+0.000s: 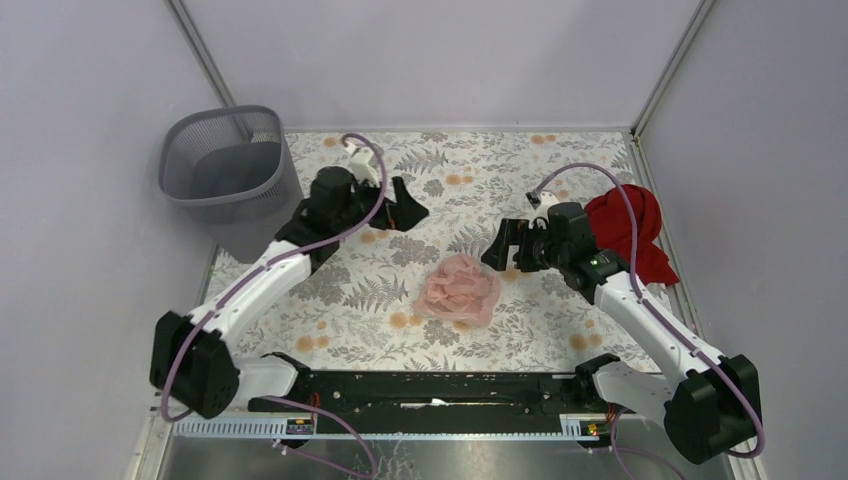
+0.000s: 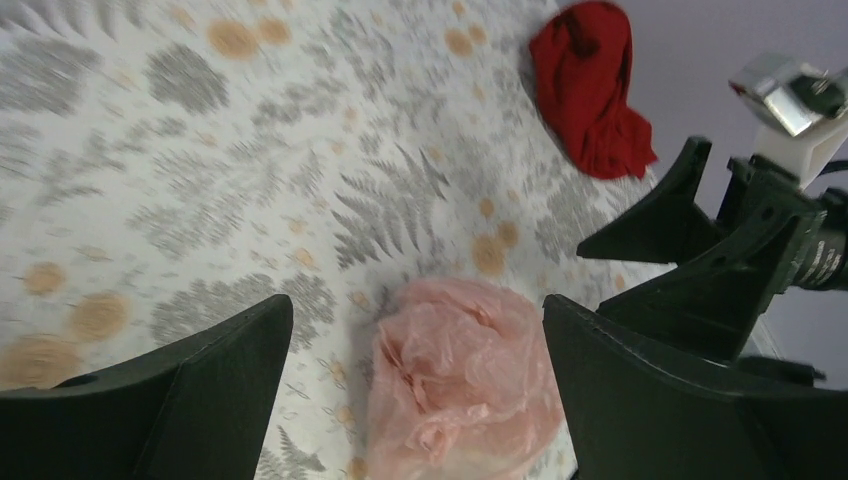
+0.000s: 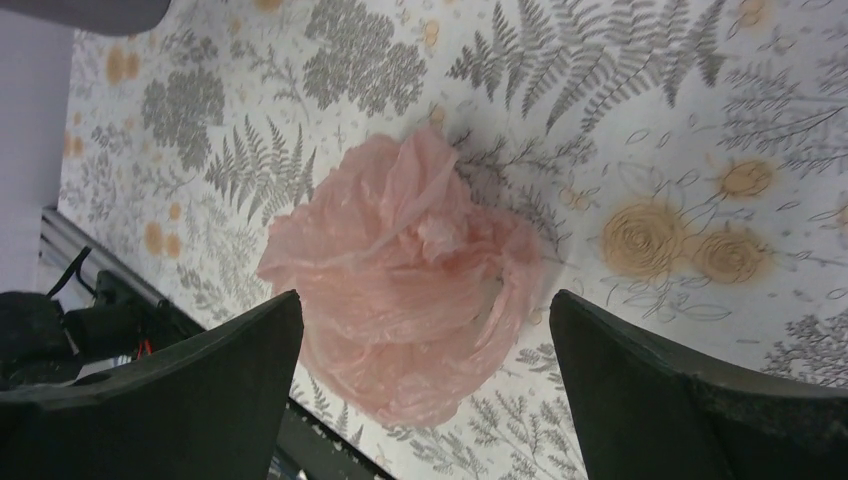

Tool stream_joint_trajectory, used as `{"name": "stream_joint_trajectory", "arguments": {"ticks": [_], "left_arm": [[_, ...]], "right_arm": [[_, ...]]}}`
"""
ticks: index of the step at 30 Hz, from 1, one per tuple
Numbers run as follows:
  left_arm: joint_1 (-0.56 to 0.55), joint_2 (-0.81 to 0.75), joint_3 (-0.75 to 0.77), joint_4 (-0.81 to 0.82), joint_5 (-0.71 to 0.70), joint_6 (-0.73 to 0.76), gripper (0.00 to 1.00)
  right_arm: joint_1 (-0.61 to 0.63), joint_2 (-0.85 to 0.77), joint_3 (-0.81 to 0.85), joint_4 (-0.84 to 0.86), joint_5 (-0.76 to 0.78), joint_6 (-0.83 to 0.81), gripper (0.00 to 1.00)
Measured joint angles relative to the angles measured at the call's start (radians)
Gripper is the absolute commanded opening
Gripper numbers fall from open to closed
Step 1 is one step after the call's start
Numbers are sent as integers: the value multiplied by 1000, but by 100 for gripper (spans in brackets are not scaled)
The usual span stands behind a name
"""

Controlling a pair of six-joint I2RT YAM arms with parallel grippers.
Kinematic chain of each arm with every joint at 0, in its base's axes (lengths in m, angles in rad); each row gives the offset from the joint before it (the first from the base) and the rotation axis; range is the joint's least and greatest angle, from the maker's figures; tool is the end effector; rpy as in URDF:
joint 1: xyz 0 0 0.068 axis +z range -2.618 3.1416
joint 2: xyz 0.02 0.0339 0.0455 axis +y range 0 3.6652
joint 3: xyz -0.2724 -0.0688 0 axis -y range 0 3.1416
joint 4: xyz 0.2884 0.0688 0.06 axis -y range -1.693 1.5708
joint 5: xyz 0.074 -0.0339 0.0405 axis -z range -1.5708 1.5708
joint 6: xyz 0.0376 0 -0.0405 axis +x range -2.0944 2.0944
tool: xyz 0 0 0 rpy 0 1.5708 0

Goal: Put the trash bags into the trash bin

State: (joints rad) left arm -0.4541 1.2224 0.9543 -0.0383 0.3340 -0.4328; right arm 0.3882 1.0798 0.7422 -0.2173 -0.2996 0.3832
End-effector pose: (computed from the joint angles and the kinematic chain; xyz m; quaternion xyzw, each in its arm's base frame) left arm 0.2870 -0.1538 0.3180 0.1067 0.7944 -0.3711 0.4688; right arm 0.2522 0.1151 0.2569 -0.0747 0.8638 0.3018 0.3965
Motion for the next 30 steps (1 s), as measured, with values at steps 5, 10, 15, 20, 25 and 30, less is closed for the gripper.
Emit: {"name": "stream_joint_trajectory", "arguments": {"ticks": [5, 10, 15, 20, 25, 30], "left_arm": [[-79, 159, 31, -40, 89, -27, 98], [-140, 293, 41, -68, 169, -52, 97], [-202, 343, 41, -95, 199, -56, 98], [-256, 346, 55, -110, 190, -43, 89], [-267, 346, 69, -137, 174, -28, 86], [-268, 346, 92, -173, 138, -2, 86]], "right_arm": [[0, -46, -30, -38, -45, 0, 100], [0, -77, -74, -51, -59, 2, 95], [0, -84, -145, -45, -69, 36, 87], [-1, -104, -259, 44, -88, 107, 63], [-40, -50, -283, 114, -113, 156, 63], [-114, 48, -273, 194, -160, 159, 59]]}}
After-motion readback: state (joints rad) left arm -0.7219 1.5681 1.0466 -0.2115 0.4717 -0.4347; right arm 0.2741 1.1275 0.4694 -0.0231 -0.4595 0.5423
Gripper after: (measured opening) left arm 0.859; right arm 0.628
